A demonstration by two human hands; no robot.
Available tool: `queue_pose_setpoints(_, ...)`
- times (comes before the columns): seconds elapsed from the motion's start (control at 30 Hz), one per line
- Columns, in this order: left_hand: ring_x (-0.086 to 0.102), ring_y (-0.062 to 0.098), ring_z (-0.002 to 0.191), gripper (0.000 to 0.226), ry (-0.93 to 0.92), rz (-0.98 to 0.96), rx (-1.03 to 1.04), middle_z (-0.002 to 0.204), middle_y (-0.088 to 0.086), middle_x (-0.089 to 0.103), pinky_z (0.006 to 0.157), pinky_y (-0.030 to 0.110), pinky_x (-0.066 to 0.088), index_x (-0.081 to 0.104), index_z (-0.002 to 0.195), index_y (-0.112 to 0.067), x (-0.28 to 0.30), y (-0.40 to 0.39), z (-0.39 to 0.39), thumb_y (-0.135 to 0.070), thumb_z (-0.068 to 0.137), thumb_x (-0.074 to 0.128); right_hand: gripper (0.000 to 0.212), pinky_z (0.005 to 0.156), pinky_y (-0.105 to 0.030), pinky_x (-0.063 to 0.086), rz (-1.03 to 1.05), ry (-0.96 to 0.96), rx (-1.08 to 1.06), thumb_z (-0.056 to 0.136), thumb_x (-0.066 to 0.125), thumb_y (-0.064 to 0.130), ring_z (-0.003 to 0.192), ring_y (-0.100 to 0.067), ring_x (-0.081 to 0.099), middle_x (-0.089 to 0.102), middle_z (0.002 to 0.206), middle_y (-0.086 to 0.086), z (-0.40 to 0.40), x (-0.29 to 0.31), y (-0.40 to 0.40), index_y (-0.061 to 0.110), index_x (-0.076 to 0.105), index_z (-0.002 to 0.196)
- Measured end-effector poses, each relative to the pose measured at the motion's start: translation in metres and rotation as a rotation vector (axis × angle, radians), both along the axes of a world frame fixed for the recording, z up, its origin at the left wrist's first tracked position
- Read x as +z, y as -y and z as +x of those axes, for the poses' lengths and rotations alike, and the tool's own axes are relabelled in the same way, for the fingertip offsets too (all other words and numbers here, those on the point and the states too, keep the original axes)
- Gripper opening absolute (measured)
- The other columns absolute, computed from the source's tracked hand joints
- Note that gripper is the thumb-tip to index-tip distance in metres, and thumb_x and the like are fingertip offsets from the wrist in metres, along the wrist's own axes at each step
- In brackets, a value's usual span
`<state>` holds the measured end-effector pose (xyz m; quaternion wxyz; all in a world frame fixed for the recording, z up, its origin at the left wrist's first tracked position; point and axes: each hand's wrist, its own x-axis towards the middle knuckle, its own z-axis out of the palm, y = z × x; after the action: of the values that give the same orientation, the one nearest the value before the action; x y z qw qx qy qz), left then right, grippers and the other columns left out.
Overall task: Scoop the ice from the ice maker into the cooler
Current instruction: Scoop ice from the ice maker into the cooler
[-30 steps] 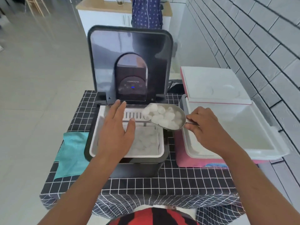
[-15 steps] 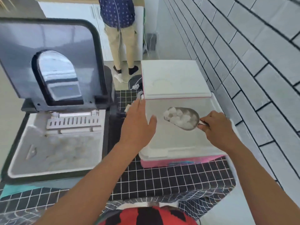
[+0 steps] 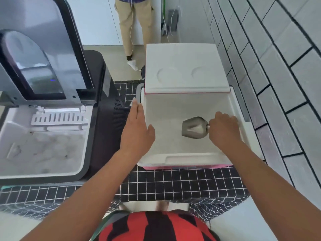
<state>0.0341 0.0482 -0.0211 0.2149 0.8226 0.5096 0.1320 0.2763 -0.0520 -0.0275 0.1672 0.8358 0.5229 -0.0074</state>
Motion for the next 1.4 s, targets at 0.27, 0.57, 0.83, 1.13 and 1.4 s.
queue_pose_setpoints(0.27, 0.023, 0.019, 0.148, 0.064, 0.055, 0.009, -0.013, 0.165, 0.005, 0.002, 0.104, 0.029, 0.042, 0.018, 0.154, -0.003, 0.003, -0.001, 0.0, -0.006, 0.097, 0.047, 0.01, 0.079, -0.037, 0.037, 0.232, -0.401, -0.085, 0.092, 0.057, 0.027, 0.087, -0.026, 0.053, 0.046, 0.093, -0.003, 0.001, 0.033, 0.002, 0.026, 0.065, 0.087)
queue_pose_setpoints(0.57, 0.032, 0.001, 0.139, 0.051, 0.328, 0.099, -0.016, 0.154, -0.01, 0.036, 0.108, 0.009, 0.021, 0.043, 0.146, -0.023, 0.057, 0.0, -0.069, -0.033, 0.097, 0.054, 0.02, 0.074, -0.037, 0.044, 0.47, -0.695, 0.053, 0.09, 0.062, 0.03, 0.081, -0.02, 0.054, 0.058, 0.087, -0.004, -0.071, 0.106, -0.014, 0.011, 0.066, 0.091)
queue_pose_setpoints(0.83, 0.056, 0.021, 0.121, 0.041, 0.168, 0.318, 0.254, 0.138, 0.0, 0.057, 0.095, 0.034, 0.046, 0.057, 0.135, -0.02, 0.08, -0.039, -0.231, -0.027, 0.095, 0.062, 0.013, 0.06, -0.03, 0.043, 0.424, -0.728, 0.306, 0.086, 0.066, 0.032, 0.066, -0.006, 0.052, 0.056, 0.071, 0.01, -0.187, 0.148, -0.06, 0.027, 0.063, 0.074)
queue_pose_setpoints(1.13, 0.018, 0.011, 0.148, 0.071, 0.146, -0.004, 0.191, 0.164, -0.006, 0.014, 0.112, 0.025, 0.023, 0.022, 0.156, -0.017, 0.037, -0.071, -0.317, -0.024, 0.097, 0.059, 0.034, 0.068, -0.033, 0.028, 0.088, 0.078, 0.541, 0.074, 0.053, 0.006, 0.055, -0.015, 0.028, 0.027, 0.059, 0.005, -0.317, 0.157, -0.101, 0.02, 0.027, 0.056)
queue_pose_setpoints(1.4, 0.02, 0.006, 0.146, 0.066, 0.285, 0.011, 0.109, 0.164, -0.014, 0.006, 0.103, 0.012, 0.023, 0.023, 0.155, -0.019, 0.023, -0.08, -0.325, -0.005, 0.096, 0.049, 0.012, 0.08, -0.038, 0.034, -0.072, 0.098, 0.487, 0.083, 0.053, 0.011, 0.088, -0.022, 0.056, 0.048, 0.076, 0.002, -0.381, 0.103, -0.128, 0.022, 0.048, 0.079)
